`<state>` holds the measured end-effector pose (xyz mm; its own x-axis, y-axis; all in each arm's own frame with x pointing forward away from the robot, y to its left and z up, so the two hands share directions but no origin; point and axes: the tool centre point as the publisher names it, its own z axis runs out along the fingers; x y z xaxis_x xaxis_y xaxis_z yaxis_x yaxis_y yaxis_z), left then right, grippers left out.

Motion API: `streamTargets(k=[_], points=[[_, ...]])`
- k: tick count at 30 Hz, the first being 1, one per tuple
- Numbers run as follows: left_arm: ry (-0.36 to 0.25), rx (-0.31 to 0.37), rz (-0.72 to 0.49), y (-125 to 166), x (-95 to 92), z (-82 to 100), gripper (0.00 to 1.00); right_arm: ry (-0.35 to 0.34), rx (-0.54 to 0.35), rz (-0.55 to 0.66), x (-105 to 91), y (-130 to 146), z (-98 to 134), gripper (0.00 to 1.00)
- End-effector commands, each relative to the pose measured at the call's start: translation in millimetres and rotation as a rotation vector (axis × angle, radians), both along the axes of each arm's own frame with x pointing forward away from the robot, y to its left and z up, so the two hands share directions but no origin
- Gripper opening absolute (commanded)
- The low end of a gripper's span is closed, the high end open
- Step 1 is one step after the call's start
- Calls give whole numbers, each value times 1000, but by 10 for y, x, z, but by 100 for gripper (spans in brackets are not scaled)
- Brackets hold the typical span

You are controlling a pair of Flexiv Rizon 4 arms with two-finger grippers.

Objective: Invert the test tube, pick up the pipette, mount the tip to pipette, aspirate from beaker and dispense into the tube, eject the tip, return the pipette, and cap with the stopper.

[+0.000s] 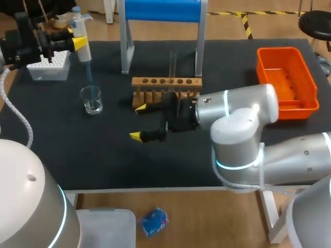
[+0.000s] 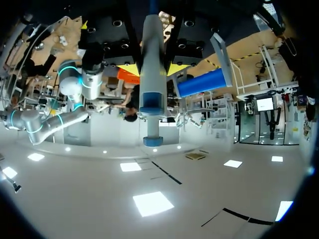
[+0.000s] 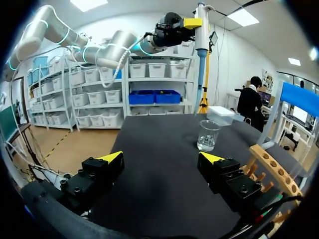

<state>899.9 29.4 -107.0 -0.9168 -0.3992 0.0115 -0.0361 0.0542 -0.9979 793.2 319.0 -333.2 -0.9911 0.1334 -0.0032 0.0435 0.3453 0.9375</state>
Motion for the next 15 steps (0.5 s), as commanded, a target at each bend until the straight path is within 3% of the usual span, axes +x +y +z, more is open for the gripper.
streamTargets(k=[1, 15], points=[[-11, 1, 1, 55, 129, -78, 0, 0, -4, -12, 145, 502, -238, 100], [-43, -23, 44, 220, 432, -351, 0, 45, -24, -30, 553, 767, -550, 100]])
